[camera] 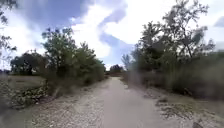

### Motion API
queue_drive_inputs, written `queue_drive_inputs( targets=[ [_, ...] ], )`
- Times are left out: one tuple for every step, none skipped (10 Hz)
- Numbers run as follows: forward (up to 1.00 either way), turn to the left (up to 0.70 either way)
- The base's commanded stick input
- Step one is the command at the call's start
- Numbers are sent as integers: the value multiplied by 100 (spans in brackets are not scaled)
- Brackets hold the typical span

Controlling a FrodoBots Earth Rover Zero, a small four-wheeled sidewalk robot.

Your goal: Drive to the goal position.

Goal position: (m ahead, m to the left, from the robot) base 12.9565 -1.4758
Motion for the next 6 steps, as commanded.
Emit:
queue_drive_inputs(
  targets=[
    [45,0],
    [45,0],
    [45,0],
    [45,-13],
    [45,-27],
    [45,-25]
  ],
)
